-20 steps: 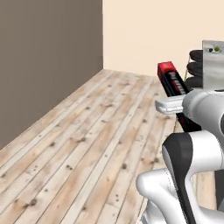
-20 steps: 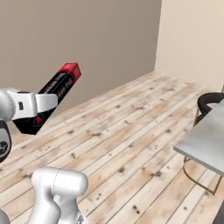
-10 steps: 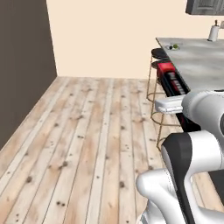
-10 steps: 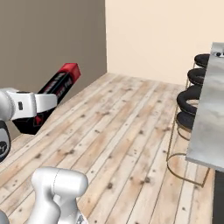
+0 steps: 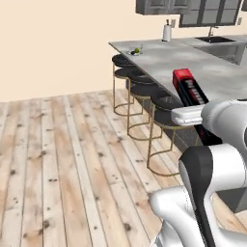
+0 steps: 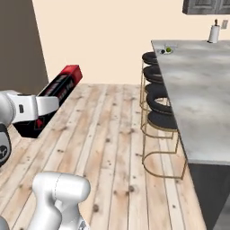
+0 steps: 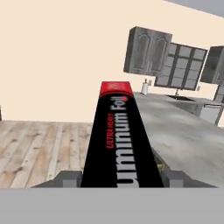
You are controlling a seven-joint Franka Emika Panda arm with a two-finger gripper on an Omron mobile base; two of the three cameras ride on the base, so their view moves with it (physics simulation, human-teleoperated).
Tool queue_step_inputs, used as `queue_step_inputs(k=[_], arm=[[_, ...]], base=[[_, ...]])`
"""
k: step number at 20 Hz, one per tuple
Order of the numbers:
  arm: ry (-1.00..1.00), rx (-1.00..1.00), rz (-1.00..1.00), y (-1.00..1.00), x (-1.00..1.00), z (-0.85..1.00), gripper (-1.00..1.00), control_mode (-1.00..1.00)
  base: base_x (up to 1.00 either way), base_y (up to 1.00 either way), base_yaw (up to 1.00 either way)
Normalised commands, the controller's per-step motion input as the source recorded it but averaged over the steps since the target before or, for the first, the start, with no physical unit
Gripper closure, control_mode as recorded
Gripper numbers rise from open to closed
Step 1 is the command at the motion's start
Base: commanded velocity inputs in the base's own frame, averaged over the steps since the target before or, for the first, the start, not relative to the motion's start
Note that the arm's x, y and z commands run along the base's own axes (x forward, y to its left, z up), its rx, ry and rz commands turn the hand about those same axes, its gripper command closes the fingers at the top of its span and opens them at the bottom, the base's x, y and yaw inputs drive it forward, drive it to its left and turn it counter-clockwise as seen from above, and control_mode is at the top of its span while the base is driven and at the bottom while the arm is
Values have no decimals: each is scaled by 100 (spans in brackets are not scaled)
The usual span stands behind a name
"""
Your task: Retrieve the tupperware and aluminum foil from the cabinet and place them on the dining counter near the plate with eggplant and lime to prepare for storing leftovers.
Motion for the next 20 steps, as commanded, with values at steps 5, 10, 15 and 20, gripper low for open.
queue_step_inputs(k=[5,10,15,20], arm=[[0,0,0,0,0,0,100,100],[0,0,0,0,0,0,100,100],[0,0,0,0,0,0,100,100],[0,0,0,0,0,0,100,100]], base=[[97,88,-50],[100,93,-45],[100,96,-44],[100,100,-34]])
